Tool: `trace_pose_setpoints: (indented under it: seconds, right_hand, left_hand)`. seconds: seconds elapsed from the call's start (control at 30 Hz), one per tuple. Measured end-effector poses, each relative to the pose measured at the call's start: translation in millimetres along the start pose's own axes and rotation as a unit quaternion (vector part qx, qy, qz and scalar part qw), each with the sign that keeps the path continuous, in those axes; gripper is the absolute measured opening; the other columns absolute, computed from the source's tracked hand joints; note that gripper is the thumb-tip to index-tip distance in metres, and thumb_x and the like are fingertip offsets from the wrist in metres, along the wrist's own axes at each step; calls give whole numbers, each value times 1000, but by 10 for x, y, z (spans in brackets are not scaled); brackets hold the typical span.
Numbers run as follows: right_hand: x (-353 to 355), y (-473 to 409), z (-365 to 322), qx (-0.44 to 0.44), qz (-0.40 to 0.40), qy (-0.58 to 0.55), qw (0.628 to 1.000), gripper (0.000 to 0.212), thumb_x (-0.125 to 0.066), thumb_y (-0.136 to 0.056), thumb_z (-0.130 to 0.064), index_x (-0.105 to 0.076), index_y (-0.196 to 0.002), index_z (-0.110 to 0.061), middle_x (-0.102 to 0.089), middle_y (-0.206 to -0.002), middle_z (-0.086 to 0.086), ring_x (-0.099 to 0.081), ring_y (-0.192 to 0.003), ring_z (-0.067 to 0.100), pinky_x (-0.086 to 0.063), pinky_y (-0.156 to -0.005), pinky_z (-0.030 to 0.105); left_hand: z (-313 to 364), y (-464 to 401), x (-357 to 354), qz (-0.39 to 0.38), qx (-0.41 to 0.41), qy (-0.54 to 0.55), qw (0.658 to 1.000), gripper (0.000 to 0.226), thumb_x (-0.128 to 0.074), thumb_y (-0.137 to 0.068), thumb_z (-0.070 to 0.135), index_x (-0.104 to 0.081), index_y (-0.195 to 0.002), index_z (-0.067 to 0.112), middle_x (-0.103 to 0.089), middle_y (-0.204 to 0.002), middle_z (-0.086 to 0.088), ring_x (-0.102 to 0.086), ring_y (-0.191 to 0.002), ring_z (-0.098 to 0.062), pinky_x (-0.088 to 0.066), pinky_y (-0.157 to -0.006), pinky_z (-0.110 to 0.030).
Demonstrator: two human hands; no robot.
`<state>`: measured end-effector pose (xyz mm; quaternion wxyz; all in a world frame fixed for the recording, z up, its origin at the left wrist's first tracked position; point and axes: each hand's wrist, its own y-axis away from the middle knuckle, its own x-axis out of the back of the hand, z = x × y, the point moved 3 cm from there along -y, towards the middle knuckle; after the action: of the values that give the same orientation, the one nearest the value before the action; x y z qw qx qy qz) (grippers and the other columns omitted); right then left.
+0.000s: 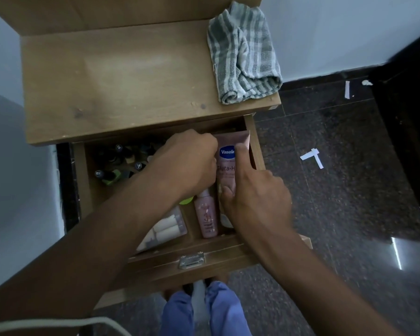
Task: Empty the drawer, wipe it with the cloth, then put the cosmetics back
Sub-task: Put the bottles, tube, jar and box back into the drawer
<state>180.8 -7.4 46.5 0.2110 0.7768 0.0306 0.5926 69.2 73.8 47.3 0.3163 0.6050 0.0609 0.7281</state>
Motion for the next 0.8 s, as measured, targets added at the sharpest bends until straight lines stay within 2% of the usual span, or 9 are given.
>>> trace_pose_setpoints:
  seconds: [0.1,0.17,0.2,0.27,0.37,0.53,0.6,0.67,0.8]
  right_hand:
    - [-30,-26,4,11,11,-3,1000,60,-58,-102,-31,-21,-149,-29,-61,-92,5,-52,-75,25,-39,-65,35]
    - [-51,-28,-12,15,7,0,1000,55,-58,-102,-30,-24,-145,-27,-50,-86,1,-41,-70,21,-37,-63,35]
    - [-61,-24,-23,18,6,1,1000,55,-59,-101,-31,-24,-144,-27,-52,-88,2,-41,-70,20,-38,-62,35]
    - [-88,-12,-51,31,7,-3,999,60,-66,-97,-31,-25,-141,-26,-62,-98,5,-48,-73,22,-39,-61,35]
    - [-143,-15,-65,48,8,-1,999,66,-70,-93,-30,-26,-141,-24,-66,-104,8,-62,-80,26,-40,-61,34]
    - [-161,-68,-78,37,-25,16,999,76,-69,-92,-32,-19,-148,-23,-63,-103,9,-48,-75,24,-38,-62,35]
    - [-164,-73,-90,33,-25,23,999,75,-69,-93,-28,-18,-148,-23,-63,-99,7,-47,-73,23,-38,-60,35]
    - [-170,-70,-97,30,-26,27,999,74,-69,-93,-25,-19,-147,-23,-57,-90,4,-47,-71,23,-38,-59,35]
    - [-179,-60,-114,34,-38,26,998,72,-66,-95,-28,-18,-149,-23,-50,-85,3,-47,-70,24,-39,-60,35]
  left_hand:
    - [32,-1,-31,-26,5,-17,1000,18,-56,-100,28,-67,-112,19,-65,-100,-8,-55,-83,-23,-45,-70,-36]
    - [62,4,-61,-31,-2,-28,999,19,-57,-100,27,-66,-113,17,-66,-106,-8,-56,-89,-23,-47,-74,-36]
    - [74,11,-73,-35,-5,-35,999,20,-58,-100,27,-65,-114,16,-65,-106,-8,-55,-92,-23,-48,-78,-36]
    - [109,26,-70,-45,-8,-53,998,22,-57,-100,27,-63,-117,15,-61,-107,-8,-55,-100,-25,-49,-85,-38]
    - [130,46,-62,-67,-18,-84,994,24,-55,-103,29,-60,-122,16,-61,-111,-10,-55,-114,-28,-48,-92,-37]
    - [125,67,-110,-75,-42,-140,986,13,-54,-99,35,-53,-102,22,-64,-119,-10,-49,-97,-27,-47,-105,-46]
    - [156,87,-125,-104,-32,-155,982,24,-55,-100,38,-61,-115,20,-64,-122,-10,-53,-112,-29,-45,-108,-47]
    - [187,119,-121,-131,-21,-165,977,34,-55,-101,39,-61,-127,18,-62,-127,-10,-48,-127,-32,-42,-112,-48]
    - [223,182,-85,-152,-7,-185,971,41,-54,-101,39,-58,-136,16,-60,-136,-11,-42,-136,-34,-43,-110,-47]
